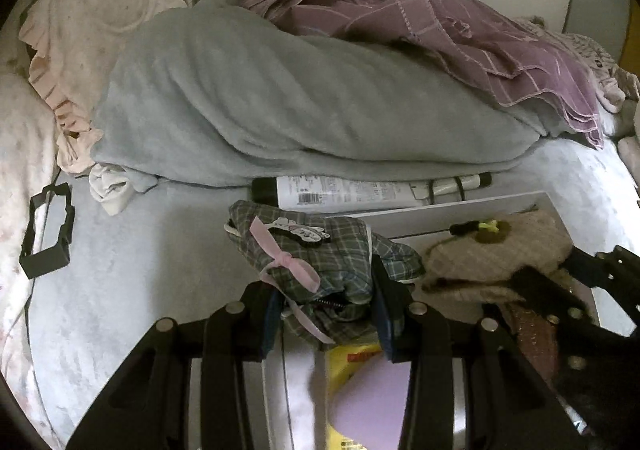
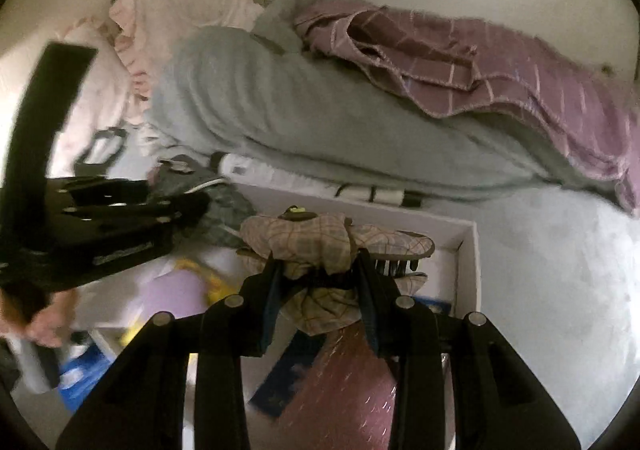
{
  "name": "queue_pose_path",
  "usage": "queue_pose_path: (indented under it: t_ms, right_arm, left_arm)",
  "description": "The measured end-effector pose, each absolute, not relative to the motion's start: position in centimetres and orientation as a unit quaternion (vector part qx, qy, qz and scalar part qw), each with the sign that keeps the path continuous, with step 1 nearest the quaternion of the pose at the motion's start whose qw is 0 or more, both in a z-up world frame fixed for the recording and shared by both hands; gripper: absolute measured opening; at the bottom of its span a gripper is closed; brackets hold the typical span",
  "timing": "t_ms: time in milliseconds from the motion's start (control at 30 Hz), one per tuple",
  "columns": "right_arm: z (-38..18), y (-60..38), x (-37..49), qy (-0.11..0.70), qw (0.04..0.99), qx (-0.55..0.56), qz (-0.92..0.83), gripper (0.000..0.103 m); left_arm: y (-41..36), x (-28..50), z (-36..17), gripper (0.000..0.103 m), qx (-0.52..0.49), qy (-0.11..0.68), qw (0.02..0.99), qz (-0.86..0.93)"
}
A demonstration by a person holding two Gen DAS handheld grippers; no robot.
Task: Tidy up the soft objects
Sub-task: 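Lower both cloths into the white tray and open both grippers, then move the right gripper to the white-and-blue tube and grasp it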
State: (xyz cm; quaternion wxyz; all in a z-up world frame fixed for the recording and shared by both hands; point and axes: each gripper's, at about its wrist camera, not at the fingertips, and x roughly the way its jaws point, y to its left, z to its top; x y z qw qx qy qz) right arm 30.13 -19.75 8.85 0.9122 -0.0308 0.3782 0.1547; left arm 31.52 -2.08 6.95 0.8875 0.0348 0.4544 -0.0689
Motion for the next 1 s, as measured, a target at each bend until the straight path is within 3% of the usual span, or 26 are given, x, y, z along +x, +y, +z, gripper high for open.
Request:
queue_pose_path:
  t_ms: [167, 433, 633, 1000]
  right_arm:
    - [7.3, -19.8, 30.1, 0.416, 0.896, -0.052, 0.142, 0.041]
    - [11.2, -24.7, 26.6, 0.377, 0.904, 0.083, 0.181, 0.062]
    - [14.4, -25.9, 21.1, 0.34, 0.914, 0.061, 0.214, 0.07]
    - [11.7, -27.7, 12.1, 0.362, 0.901, -0.002, 0.24, 0.074]
  left_arm:
    - [-2.0, 30.0, 7.3, 0.058, 0.019, 0.461, 0.883, -0.087]
    - [-2.0, 24.7, 11.8, 0.061, 0.021, 0.401, 0.912, -0.078]
    - [-2.3, 18.3, 14.3, 0.075, 0.038, 0.358, 0.93, -0.074]
    - [-0.6, 9.8, 9.7, 0.075, 0.046, 0.426, 0.9, -0.077]
